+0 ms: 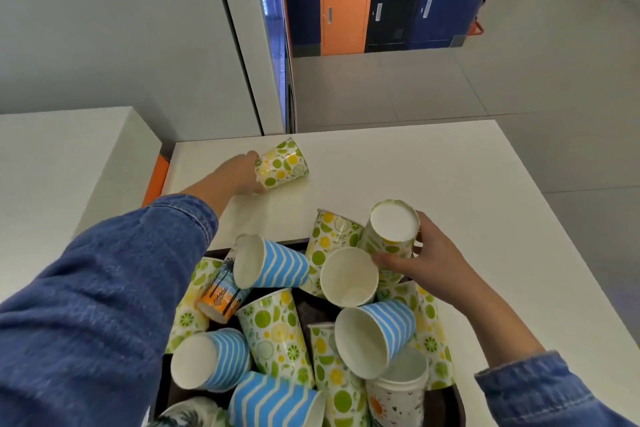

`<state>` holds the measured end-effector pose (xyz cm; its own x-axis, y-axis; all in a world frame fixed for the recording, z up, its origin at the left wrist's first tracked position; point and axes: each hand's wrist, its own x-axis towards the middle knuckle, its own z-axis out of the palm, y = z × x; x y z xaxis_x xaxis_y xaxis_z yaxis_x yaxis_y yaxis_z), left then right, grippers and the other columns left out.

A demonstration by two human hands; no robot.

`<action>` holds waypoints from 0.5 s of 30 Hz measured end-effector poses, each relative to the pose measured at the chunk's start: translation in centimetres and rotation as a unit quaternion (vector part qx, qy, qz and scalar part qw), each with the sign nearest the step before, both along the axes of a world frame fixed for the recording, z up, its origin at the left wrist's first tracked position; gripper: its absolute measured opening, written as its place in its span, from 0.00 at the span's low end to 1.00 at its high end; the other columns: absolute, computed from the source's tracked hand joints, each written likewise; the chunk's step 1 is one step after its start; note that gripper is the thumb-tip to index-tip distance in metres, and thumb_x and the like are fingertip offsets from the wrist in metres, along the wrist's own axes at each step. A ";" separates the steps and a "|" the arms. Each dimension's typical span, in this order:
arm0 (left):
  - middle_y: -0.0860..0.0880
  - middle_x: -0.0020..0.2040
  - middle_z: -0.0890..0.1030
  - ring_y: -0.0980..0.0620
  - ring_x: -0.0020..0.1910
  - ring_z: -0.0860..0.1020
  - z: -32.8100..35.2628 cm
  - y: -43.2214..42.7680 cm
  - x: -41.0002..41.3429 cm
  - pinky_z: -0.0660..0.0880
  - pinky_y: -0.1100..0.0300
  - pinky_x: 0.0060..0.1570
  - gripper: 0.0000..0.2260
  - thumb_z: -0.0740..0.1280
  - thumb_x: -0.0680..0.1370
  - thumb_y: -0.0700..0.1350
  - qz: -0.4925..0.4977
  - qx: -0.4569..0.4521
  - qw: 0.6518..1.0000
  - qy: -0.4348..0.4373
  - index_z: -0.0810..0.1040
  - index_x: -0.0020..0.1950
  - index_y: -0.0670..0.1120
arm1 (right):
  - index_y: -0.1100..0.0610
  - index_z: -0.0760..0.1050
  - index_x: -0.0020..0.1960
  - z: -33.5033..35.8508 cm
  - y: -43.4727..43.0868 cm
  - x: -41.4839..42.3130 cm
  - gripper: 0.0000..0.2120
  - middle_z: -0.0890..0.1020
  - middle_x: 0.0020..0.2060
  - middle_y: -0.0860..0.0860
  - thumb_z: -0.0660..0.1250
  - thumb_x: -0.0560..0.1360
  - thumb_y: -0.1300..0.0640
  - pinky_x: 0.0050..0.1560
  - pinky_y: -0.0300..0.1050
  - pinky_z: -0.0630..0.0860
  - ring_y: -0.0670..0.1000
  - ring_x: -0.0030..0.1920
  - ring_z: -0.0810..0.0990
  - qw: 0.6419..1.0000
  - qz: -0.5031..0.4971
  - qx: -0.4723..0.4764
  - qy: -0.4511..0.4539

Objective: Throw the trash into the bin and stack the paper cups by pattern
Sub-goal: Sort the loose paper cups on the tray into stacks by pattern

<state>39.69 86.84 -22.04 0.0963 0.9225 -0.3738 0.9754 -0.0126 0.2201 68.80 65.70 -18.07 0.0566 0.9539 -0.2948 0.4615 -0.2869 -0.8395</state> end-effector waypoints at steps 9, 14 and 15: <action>0.41 0.63 0.63 0.44 0.55 0.73 8.8 -4.2 1.1 0.69 0.59 0.55 0.35 0.76 0.67 0.44 -0.014 0.153 0.980 -0.126 0.66 0.71 0.48 | 0.45 0.67 0.67 0.4 -0.6 0.3 0.35 0.75 0.57 0.38 0.72 0.63 0.42 0.54 0.40 0.72 0.40 0.58 0.73 0.997 0.023 -0.045 0.059; 0.48 0.62 0.67 0.53 0.54 0.71 16.1 -9.2 3.4 0.72 0.61 0.46 0.33 0.78 0.64 0.47 -0.044 0.202 0.952 -0.224 0.67 0.65 0.54 | 0.47 0.54 0.77 0.6 -1.7 1.8 0.48 0.65 0.73 0.49 0.75 0.64 0.40 0.65 0.43 0.66 0.47 0.72 0.65 0.997 0.026 -0.065 0.033; 0.50 0.61 0.68 0.53 0.54 0.72 17.4 -10.5 4.0 0.75 0.61 0.44 0.32 0.78 0.64 0.48 -0.054 0.205 0.944 -0.251 0.67 0.63 0.54 | 0.47 0.53 0.77 0.9 -2.2 2.4 0.49 0.64 0.73 0.50 0.74 0.63 0.39 0.66 0.45 0.64 0.48 0.72 0.64 0.998 0.008 -0.063 0.020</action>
